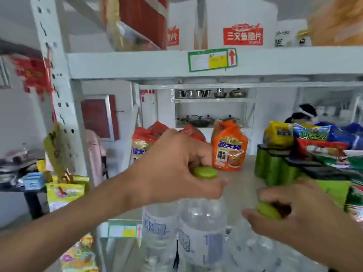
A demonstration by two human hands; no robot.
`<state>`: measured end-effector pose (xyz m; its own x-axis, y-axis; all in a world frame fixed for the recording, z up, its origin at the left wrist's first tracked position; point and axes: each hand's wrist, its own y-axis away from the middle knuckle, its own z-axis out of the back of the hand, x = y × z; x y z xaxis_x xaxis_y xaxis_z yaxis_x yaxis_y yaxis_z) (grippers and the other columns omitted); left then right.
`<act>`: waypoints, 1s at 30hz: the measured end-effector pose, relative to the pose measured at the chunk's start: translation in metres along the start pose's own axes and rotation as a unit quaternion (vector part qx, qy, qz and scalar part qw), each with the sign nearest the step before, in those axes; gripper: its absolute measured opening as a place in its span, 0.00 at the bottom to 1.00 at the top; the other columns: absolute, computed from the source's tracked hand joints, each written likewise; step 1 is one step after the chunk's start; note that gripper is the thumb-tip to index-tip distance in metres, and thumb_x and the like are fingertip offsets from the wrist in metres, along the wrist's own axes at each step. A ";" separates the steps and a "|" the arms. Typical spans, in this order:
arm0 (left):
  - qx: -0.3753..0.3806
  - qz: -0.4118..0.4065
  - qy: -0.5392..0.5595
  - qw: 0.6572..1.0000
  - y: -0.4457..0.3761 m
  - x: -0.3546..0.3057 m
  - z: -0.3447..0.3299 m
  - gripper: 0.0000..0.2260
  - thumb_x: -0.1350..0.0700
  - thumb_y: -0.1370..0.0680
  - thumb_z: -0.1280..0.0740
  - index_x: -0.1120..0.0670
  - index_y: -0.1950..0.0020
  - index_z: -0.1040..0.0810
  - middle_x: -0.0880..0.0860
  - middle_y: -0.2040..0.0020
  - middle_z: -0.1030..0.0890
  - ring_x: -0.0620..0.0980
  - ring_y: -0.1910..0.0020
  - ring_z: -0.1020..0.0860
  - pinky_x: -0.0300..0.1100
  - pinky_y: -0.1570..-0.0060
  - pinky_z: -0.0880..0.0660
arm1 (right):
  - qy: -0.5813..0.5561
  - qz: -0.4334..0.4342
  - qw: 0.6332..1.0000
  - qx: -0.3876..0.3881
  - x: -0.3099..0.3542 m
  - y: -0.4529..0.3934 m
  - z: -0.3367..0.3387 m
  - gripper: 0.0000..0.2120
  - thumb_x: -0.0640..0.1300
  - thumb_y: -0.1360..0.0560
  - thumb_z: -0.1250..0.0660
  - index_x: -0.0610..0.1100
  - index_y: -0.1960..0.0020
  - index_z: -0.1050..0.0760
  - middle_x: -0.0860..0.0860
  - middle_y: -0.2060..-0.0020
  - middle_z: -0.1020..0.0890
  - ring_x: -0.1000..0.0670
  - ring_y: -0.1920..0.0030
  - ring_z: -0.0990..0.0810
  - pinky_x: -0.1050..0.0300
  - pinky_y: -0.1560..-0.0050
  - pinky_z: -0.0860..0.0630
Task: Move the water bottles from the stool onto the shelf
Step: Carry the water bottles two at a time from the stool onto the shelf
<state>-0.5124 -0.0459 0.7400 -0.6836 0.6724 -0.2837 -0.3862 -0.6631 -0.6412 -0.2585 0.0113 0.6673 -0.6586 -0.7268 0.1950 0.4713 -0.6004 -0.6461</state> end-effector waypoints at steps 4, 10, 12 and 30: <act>-0.046 0.059 -0.003 0.997 -0.008 0.027 0.054 0.17 0.51 0.30 0.22 0.58 0.70 0.25 0.46 0.77 0.32 0.41 0.75 0.37 0.37 0.73 0.40 | -0.012 0.057 0.998 0.025 0.034 -0.078 0.001 0.30 0.73 0.35 0.37 0.44 0.69 0.33 0.50 0.77 0.32 0.53 0.71 0.31 0.54 0.68 0.30; -0.034 0.111 -0.152 0.982 -0.044 0.092 0.061 0.22 0.43 0.29 0.25 0.60 0.71 0.24 0.51 0.76 0.31 0.47 0.72 0.36 0.32 0.71 0.34 | -0.003 0.061 0.997 0.049 0.033 -0.186 -0.032 0.31 0.72 0.37 0.34 0.43 0.76 0.28 0.50 0.80 0.32 0.53 0.74 0.33 0.57 0.69 0.34; 0.005 0.122 -0.237 0.964 -0.052 0.121 0.044 0.26 0.31 0.34 0.35 0.55 0.65 0.17 0.50 0.74 0.23 0.51 0.71 0.28 0.42 0.66 0.22 | -0.007 0.035 0.998 0.052 0.019 -0.208 -0.053 0.29 0.69 0.37 0.33 0.43 0.77 0.28 0.51 0.79 0.31 0.53 0.73 0.32 0.58 0.68 0.36; -0.092 0.134 -0.314 0.935 -0.083 0.280 0.023 0.16 0.36 0.22 0.32 0.43 0.44 0.12 0.49 0.59 0.12 0.51 0.60 0.15 0.39 0.63 0.31 | 0.065 0.089 0.994 0.002 -0.056 -0.308 -0.161 0.21 0.64 0.24 0.46 0.54 0.69 0.32 0.55 0.77 0.28 0.53 0.75 0.24 0.48 0.65 0.18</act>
<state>-0.6862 0.1901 0.7302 -0.9921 0.1249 -0.0142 -0.0743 -0.6736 -0.7353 -0.4612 0.2906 0.7368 -0.6345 -0.7727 -0.0187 0.5895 -0.4682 -0.6582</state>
